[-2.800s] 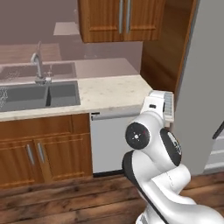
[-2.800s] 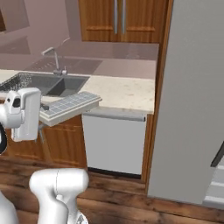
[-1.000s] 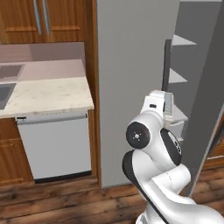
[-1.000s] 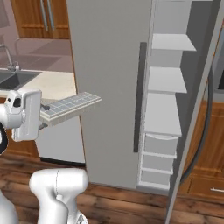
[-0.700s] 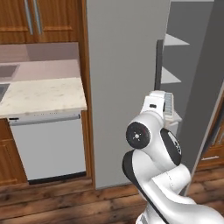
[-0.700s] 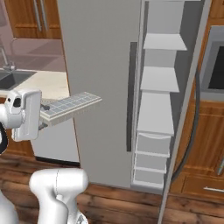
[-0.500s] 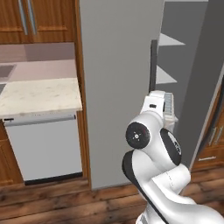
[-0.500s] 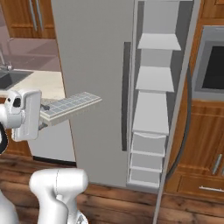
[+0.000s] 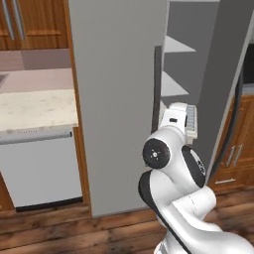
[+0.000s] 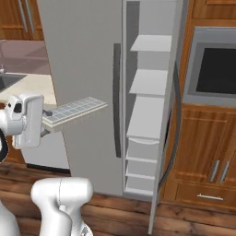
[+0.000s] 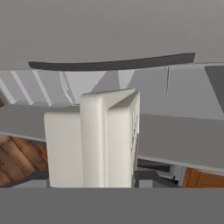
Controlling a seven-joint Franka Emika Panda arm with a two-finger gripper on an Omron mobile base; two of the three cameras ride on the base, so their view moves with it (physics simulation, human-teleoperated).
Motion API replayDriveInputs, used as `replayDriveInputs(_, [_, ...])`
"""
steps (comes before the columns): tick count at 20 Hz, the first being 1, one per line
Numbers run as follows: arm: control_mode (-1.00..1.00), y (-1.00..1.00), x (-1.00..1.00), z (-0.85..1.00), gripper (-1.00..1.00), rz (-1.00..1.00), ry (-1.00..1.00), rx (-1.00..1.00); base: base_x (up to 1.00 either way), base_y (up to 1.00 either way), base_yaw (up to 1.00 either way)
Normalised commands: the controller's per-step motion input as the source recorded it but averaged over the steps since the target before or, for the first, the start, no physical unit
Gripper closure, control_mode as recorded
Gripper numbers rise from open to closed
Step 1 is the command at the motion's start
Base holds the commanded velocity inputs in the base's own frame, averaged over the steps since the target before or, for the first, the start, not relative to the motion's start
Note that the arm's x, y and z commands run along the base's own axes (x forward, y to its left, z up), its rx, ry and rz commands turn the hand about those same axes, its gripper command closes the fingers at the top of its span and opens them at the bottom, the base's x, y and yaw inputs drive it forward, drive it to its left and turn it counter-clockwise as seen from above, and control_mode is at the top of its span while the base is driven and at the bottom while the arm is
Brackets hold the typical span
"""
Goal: The ice cube tray has been filled with water. Take the tray and place it in the freezer to make ice. Close the freezer door after placing the tray.
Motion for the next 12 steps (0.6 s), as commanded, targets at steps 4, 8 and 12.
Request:
replayDriveInputs(4, [1.0, 0.0, 0.0, 0.0, 1.0, 0.0, 0.0, 0.0, 0.07, -0.4, 0.0])
replayDriveInputs(8, [1.0, 0.0, 0.0, 0.0, 1.0, 0.0, 0.0, 0.0, 0.19, -0.34, 0.0])
replayDriveInputs(12, [1.0, 0.0, 0.0, 0.0, 1.0, 0.0, 0.0, 0.0, 0.3, -0.23, 0.0])
